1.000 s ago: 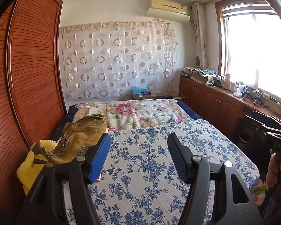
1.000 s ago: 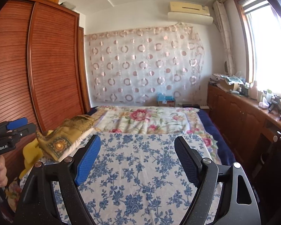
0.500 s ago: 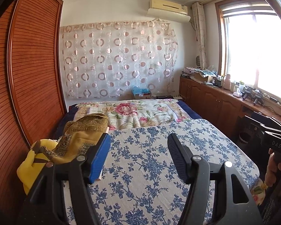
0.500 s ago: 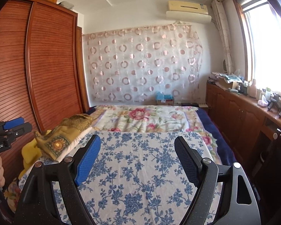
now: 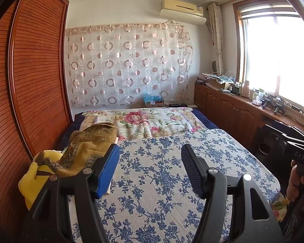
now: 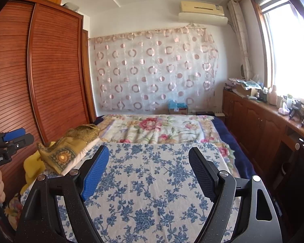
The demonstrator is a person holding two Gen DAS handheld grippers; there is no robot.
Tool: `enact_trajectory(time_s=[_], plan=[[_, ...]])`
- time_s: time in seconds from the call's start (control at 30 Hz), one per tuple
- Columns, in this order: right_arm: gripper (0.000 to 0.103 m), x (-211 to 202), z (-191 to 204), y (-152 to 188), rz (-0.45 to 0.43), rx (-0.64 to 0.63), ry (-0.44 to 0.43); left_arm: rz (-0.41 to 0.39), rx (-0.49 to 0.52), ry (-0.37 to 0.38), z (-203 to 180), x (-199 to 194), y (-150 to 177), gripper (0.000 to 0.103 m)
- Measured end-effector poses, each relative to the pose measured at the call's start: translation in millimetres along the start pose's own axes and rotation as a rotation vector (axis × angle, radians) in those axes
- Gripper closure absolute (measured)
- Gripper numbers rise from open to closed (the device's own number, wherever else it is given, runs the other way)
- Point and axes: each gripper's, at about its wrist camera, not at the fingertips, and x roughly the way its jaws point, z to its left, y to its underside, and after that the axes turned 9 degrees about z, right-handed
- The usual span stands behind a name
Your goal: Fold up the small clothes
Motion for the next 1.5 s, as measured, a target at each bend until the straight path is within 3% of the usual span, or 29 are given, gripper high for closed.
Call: enact_trajectory(time_s=[1.5], plan=[[0.020, -0.8, 3.1, -2.3, -0.010, -0.005, 0.001, -0.002, 0.000, 0.001, -1.2, -1.5, 0.5, 0.040]])
